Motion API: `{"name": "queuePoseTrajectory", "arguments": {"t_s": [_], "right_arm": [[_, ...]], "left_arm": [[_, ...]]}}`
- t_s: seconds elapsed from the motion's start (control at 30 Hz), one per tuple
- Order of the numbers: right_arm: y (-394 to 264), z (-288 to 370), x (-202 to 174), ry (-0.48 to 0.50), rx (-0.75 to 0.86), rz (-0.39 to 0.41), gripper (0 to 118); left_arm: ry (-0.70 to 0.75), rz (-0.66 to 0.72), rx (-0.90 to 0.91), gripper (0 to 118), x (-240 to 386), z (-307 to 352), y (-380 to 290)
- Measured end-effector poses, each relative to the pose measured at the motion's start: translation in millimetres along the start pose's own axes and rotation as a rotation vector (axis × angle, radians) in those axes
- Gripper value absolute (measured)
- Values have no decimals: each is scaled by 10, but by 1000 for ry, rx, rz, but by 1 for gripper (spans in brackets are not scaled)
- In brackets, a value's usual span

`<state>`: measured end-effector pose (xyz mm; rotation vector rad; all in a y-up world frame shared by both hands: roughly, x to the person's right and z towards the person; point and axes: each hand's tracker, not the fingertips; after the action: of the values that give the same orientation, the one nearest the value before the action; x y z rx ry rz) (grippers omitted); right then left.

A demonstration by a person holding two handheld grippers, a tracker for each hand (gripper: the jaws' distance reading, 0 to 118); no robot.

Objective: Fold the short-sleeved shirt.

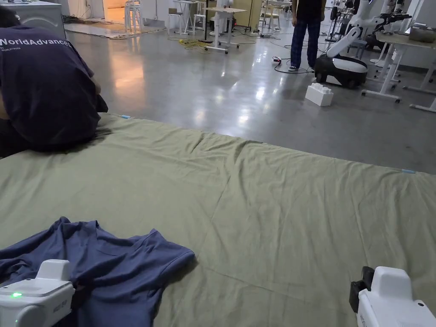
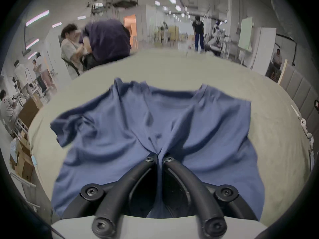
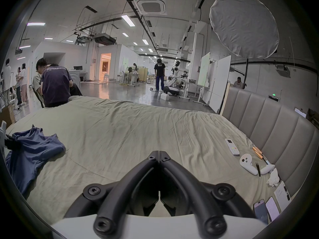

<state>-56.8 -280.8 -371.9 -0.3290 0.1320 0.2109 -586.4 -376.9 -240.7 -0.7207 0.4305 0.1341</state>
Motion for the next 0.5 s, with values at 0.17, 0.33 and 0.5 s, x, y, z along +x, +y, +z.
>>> {"name": "queuePoseTrajectory", "arguments": {"t_s": [0.17, 0.33, 0.5], "right_arm": [[71, 103, -42, 3, 16, -4, 1], [123, 153, 22, -7, 47, -15, 1], [198, 219, 164, -33, 77, -38, 1]], "left_arm": [[-46, 56, 134, 5, 76, 411, 304], [-115, 20, 292, 5, 281, 844, 728], [-147, -13, 413, 5, 729, 1386, 1251]]}}
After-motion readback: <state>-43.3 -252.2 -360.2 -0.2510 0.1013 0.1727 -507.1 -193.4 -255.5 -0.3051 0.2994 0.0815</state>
